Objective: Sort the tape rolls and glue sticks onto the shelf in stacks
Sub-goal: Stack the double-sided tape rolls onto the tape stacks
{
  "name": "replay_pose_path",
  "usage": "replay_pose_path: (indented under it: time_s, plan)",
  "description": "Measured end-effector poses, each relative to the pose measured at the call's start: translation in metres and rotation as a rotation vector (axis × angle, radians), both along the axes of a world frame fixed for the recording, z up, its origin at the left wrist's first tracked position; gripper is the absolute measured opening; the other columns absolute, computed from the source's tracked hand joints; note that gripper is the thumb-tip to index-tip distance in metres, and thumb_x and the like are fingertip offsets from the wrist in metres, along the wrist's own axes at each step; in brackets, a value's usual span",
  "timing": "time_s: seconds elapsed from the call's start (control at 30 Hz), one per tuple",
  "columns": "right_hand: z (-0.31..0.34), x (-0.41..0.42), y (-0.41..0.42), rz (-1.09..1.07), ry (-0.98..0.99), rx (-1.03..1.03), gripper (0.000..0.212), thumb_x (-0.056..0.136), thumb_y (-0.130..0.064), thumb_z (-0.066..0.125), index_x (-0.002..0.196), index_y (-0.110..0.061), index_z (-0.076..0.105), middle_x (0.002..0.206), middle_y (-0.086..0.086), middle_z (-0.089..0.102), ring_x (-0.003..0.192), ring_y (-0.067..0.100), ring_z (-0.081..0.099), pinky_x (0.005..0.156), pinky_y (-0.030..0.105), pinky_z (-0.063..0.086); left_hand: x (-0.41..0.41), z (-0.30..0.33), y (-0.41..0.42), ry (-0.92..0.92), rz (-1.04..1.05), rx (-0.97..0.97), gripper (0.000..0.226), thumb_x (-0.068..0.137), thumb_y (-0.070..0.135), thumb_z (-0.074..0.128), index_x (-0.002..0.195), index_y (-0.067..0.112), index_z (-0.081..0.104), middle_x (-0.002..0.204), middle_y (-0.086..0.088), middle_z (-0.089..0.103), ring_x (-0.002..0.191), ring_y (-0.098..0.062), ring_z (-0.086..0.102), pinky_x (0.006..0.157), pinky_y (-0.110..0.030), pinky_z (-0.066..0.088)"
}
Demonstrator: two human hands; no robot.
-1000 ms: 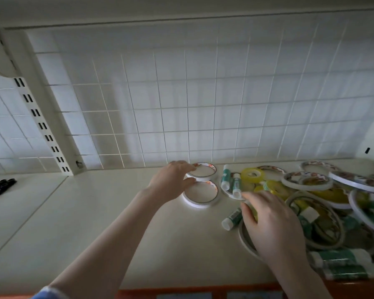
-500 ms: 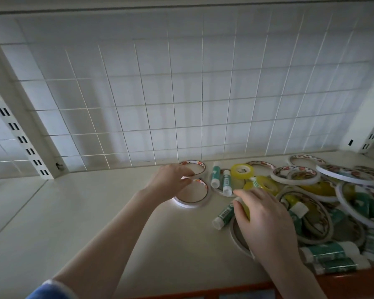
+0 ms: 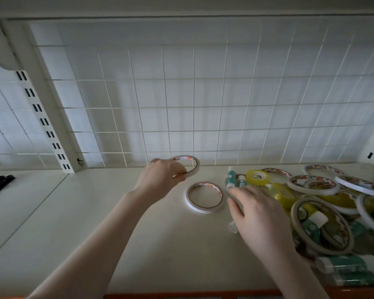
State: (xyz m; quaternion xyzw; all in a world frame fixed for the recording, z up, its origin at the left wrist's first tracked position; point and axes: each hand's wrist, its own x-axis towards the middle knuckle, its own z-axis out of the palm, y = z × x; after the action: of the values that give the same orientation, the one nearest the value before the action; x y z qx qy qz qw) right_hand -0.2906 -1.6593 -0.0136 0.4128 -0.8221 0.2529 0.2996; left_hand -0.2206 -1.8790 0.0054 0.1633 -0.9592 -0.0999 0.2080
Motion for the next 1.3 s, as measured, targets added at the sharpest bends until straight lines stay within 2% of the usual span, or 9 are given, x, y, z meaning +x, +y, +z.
replay_pose_path:
  time_s: [0.07, 0.2, 0.3, 0.43, 0.53, 0.67, 0.97, 1.1, 1.3]
  plan:
    - [0.001, 0.004, -0.012, 0.016, 0.012, 0.031, 0.015, 0.063, -0.012, 0.08, 0.068, -0.013, 0.066, 0.062, 0.0, 0.059, 0.058, 0.023, 0.057, 0.047, 0.029, 0.046, 0.017, 0.004, -0.005, 0.019, 0.043, 0.004, 0.011, 0.088, 0.029, 0.06, 0.091, 0.026, 0.07, 0.086, 0.004, 0.069, 0.084, -0.021, 0.061, 0.073, -0.033, 0.047]
    - [-0.006, 0.012, -0.039, 0.089, 0.04, 0.126, 0.031, 0.059, -0.015, 0.08, 0.051, -0.016, 0.051, 0.054, -0.002, 0.053, 0.053, 0.022, 0.054, 0.045, 0.028, 0.042, 0.05, 0.009, -0.012, 0.056, 0.117, 0.017, 0.009, 0.086, 0.028, 0.063, 0.089, 0.026, 0.07, 0.087, 0.005, 0.069, 0.084, -0.021, 0.062, 0.073, -0.036, 0.048]
    - [-0.016, 0.015, -0.051, 0.136, 0.051, 0.256, 0.03, 0.054, -0.02, 0.086, 0.051, -0.017, 0.057, 0.054, -0.001, 0.055, 0.057, 0.022, 0.057, 0.049, 0.031, 0.047, 0.073, 0.009, -0.015, 0.067, 0.162, 0.016, 0.007, 0.085, 0.027, 0.064, 0.089, 0.026, 0.07, 0.086, 0.006, 0.068, 0.083, -0.021, 0.061, 0.071, -0.036, 0.048]
    - [-0.02, 0.013, -0.057, 0.145, 0.086, 0.373, 0.037, 0.032, -0.007, 0.09, 0.046, -0.019, 0.058, 0.047, -0.001, 0.052, 0.049, 0.022, 0.055, 0.043, 0.03, 0.046, 0.096, 0.007, -0.016, 0.098, 0.21, -0.002, 0.005, 0.084, 0.026, 0.065, 0.087, 0.025, 0.07, 0.082, 0.004, 0.067, 0.08, -0.021, 0.061, 0.068, -0.034, 0.046]
    - [-0.019, 0.012, -0.057, 0.168, 0.107, 0.349, 0.041, 0.028, -0.004, 0.09, 0.046, -0.019, 0.056, 0.048, -0.002, 0.052, 0.045, 0.019, 0.053, 0.043, 0.025, 0.042, 0.108, 0.003, -0.013, 0.106, 0.231, -0.02, 0.004, 0.084, 0.023, 0.066, 0.084, 0.023, 0.069, 0.078, 0.004, 0.066, 0.077, -0.022, 0.06, 0.067, -0.034, 0.046]
    - [-0.024, 0.014, -0.053, 0.228, 0.157, 0.287, 0.044, 0.037, -0.001, 0.088, 0.056, -0.017, 0.052, 0.052, 0.0, 0.052, 0.045, 0.022, 0.052, 0.046, 0.028, 0.041, 0.123, -0.005, -0.007, 0.113, 0.229, -0.059, 0.003, 0.081, 0.018, 0.068, 0.079, 0.02, 0.068, 0.072, 0.003, 0.064, 0.071, -0.024, 0.06, 0.065, -0.035, 0.047]
    - [-0.008, 0.031, -0.047, 0.357, 0.022, 0.091, 0.027, 0.051, -0.01, 0.088, 0.065, -0.018, 0.066, 0.055, -0.003, 0.061, 0.054, 0.024, 0.057, 0.056, 0.029, 0.043, 0.165, -0.011, 0.005, 0.174, 0.252, -0.139, 0.008, 0.071, 0.024, 0.063, 0.075, 0.02, 0.07, 0.065, 0.006, 0.064, 0.06, -0.02, 0.061, 0.058, -0.032, 0.049]
    - [-0.003, 0.059, -0.065, 0.387, 0.011, 0.028, 0.028, 0.051, -0.01, 0.089, 0.065, -0.019, 0.067, 0.058, -0.004, 0.061, 0.059, 0.024, 0.059, 0.064, 0.029, 0.03, 0.199, -0.003, -0.004, 0.196, 0.288, -0.157, 0.008, 0.069, 0.024, 0.065, 0.075, 0.021, 0.07, 0.064, 0.007, 0.063, 0.059, -0.016, 0.06, 0.059, -0.031, 0.05]
    - [0.005, 0.136, -0.114, 0.467, -0.024, 0.015, 0.03, 0.049, -0.01, 0.089, 0.064, -0.02, 0.066, 0.061, -0.005, 0.061, 0.064, 0.021, 0.06, 0.066, 0.027, 0.029, 0.282, 0.011, -0.032, 0.211, 0.364, -0.228, 0.01, 0.068, 0.026, 0.066, 0.075, 0.021, 0.071, 0.065, 0.008, 0.065, 0.059, -0.017, 0.062, 0.061, -0.027, 0.05]
